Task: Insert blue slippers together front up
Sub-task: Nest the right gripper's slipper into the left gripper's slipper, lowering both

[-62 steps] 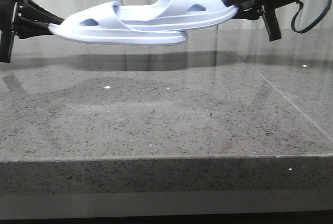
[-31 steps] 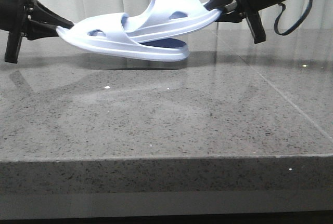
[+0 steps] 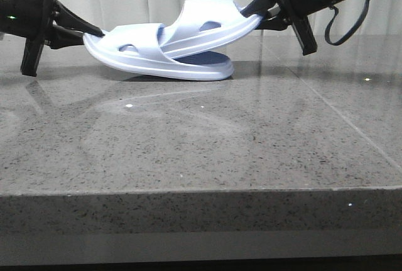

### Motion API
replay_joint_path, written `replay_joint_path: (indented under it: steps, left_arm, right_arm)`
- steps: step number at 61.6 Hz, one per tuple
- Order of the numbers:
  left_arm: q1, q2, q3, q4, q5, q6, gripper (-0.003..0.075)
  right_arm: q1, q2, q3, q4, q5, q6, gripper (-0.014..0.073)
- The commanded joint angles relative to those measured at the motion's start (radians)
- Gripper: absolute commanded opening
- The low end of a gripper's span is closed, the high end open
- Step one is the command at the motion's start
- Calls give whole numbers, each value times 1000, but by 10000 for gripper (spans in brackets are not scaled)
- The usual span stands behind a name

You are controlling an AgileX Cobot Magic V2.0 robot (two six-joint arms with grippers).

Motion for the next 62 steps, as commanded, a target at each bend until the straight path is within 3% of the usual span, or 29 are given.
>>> replay_joint_path:
  steps: [1, 25, 54, 62]
  left_arm:
    - [-52, -62, -25, -97, 175, -6, -20]
    - [-43, -62, -25, -85, 184, -6, -20]
    - [22, -62, -25, 10, 202, -6, -16]
    - [42, -62, -25, 51, 214, -6, 63]
  right_arm:
    - [37, -45, -19, 98, 146, 3, -108]
    - [30, -45, -19, 66, 149, 3, -78]
    - [-49, -47, -29, 14, 216, 3, 286]
    - [-73, -47, -29, 8, 232, 3, 335]
